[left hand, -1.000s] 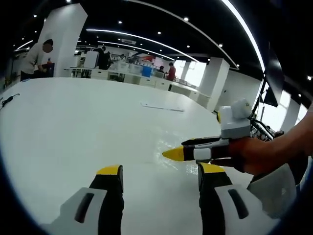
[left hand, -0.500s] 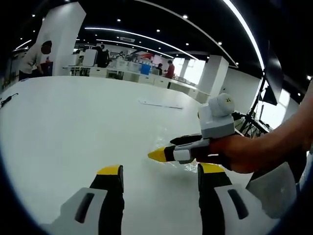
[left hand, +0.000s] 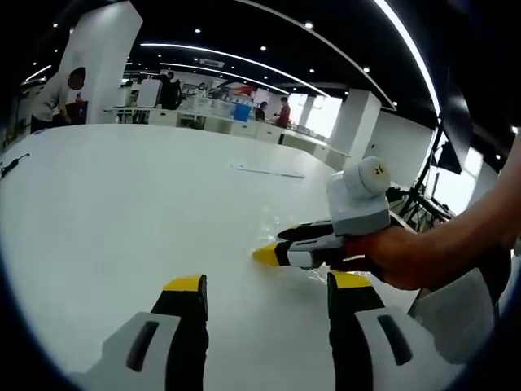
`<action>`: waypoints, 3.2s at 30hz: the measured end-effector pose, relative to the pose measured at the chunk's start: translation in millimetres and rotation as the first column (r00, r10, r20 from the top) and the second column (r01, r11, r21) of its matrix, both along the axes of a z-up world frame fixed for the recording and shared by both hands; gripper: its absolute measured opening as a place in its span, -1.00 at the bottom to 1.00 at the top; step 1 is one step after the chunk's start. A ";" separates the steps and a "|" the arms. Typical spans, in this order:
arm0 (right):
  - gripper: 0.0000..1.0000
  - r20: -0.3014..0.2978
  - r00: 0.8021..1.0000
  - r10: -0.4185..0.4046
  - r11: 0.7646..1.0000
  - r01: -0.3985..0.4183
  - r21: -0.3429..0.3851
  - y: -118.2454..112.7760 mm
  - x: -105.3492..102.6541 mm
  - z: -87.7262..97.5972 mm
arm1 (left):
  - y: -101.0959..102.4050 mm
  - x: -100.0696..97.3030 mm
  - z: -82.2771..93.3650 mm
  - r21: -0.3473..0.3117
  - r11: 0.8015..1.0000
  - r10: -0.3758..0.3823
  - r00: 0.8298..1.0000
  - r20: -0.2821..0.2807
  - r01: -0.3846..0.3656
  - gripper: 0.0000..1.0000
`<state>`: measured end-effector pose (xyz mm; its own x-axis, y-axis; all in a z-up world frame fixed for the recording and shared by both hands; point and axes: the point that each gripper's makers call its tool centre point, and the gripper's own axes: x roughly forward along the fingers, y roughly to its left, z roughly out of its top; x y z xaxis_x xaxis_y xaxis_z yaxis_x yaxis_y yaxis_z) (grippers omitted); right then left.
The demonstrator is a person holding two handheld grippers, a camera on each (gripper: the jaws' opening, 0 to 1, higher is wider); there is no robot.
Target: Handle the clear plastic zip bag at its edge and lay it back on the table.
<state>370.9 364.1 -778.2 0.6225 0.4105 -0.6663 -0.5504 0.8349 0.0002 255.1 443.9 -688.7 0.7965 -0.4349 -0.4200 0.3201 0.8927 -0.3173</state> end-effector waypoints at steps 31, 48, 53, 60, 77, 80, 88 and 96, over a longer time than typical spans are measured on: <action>-0.05 0.008 0.998 0.070 0.997 -0.070 0.020 30.4 -6.1 1.7 | -1.4 -0.6 -1.7 -0.013 1.000 -0.004 1.000 -0.004 0.004 -0.01; -0.80 0.043 0.996 0.080 0.995 -0.082 0.062 31.6 -14.7 -2.9 | -3.5 -2.0 -4.1 -0.014 1.000 -0.011 1.000 -0.019 0.011 -0.05; -0.97 0.029 0.996 0.086 0.993 -0.088 0.075 30.8 -12.4 -3.7 | -4.2 -2.4 -4.5 -0.013 1.000 -0.014 1.000 -0.023 0.014 -0.07; -1.00 -0.025 0.995 0.099 0.992 -0.096 0.083 29.3 -13.2 -1.9 | -3.2 -1.3 -6.0 -0.010 1.000 -0.015 1.000 -0.024 0.014 -0.11; -1.00 0.076 0.914 0.398 0.917 -0.393 -0.072 27.1 -47.3 36.3 | 28.2 21.0 2.2 -0.137 0.982 0.126 0.991 -0.035 -0.130 -0.18; -1.00 0.099 0.891 0.443 0.896 -0.435 -0.096 31.1 -58.0 48.6 | 34.9 36.2 12.8 -0.155 0.977 0.148 0.989 -0.017 -0.149 -0.18; -1.00 0.137 0.844 0.519 0.853 -0.501 -0.147 40.4 -73.9 62.8 | 40.8 69.4 35.5 -0.161 0.975 0.158 0.987 0.019 -0.153 -0.19; -1.00 0.142 0.806 0.575 0.814 -0.548 -0.190 44.3 -94.7 70.7 | 41.4 95.0 34.4 -0.154 0.978 0.143 0.990 0.019 -0.139 -0.20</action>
<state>276.1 408.3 -707.5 0.4259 0.6425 -0.6371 -0.9013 0.3634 -0.2360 350.1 485.2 -654.3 0.8655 -0.3744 -0.3327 0.2059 0.8715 -0.4451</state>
